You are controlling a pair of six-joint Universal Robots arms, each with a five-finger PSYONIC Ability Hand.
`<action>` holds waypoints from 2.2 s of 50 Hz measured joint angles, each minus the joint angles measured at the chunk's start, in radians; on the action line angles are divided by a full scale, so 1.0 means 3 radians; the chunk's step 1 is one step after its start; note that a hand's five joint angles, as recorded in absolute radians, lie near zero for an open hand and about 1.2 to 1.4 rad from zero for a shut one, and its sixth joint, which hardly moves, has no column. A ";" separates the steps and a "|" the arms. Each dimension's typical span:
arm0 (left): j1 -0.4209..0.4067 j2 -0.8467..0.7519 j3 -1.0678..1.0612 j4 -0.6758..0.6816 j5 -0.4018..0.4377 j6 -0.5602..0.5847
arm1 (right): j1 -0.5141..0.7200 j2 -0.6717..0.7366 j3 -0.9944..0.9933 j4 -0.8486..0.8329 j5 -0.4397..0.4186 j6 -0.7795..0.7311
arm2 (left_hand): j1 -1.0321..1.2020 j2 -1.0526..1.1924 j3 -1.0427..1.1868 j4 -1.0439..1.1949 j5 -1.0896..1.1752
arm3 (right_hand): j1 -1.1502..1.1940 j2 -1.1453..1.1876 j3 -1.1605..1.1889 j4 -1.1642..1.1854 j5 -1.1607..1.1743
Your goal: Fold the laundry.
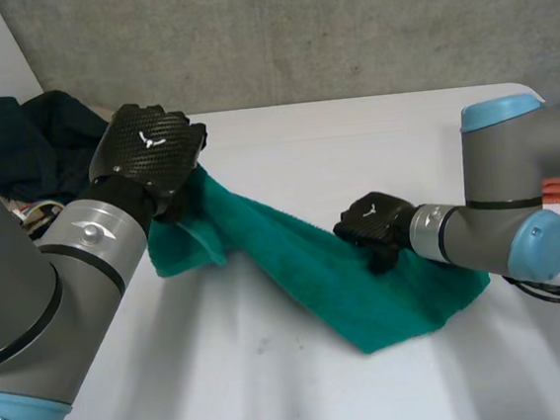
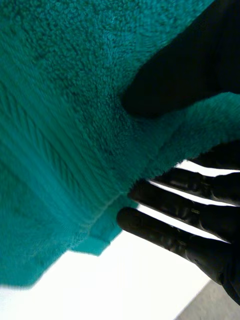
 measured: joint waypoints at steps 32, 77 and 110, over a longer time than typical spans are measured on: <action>0.0321 -0.1196 0.0384 0.0569 0.0559 0.0795 | -0.0578 -0.1335 0.0998 -0.0291 0.0930 -0.0830 | -0.0019 -0.0314 -0.0299 -0.0280 -0.0262 | 0.0163 0.0157 0.0265 0.0257 0.0235; 0.0267 -0.1343 -0.0352 0.2162 0.0661 0.0077 | 0.0009 -0.1493 0.1449 -0.2012 0.1191 0.0090 | -0.2949 -0.3156 -0.3119 -0.3132 -0.3072 | 0.0228 0.0163 0.0289 0.0257 0.0234; 0.0028 -0.2011 0.0392 0.0714 0.2111 -0.2393 | 0.0792 -0.3149 0.1446 -0.1545 0.0978 0.0072 | -0.2416 -0.2683 -0.2675 -0.2667 -0.2623 | 0.0228 0.0163 0.0287 0.0278 0.0258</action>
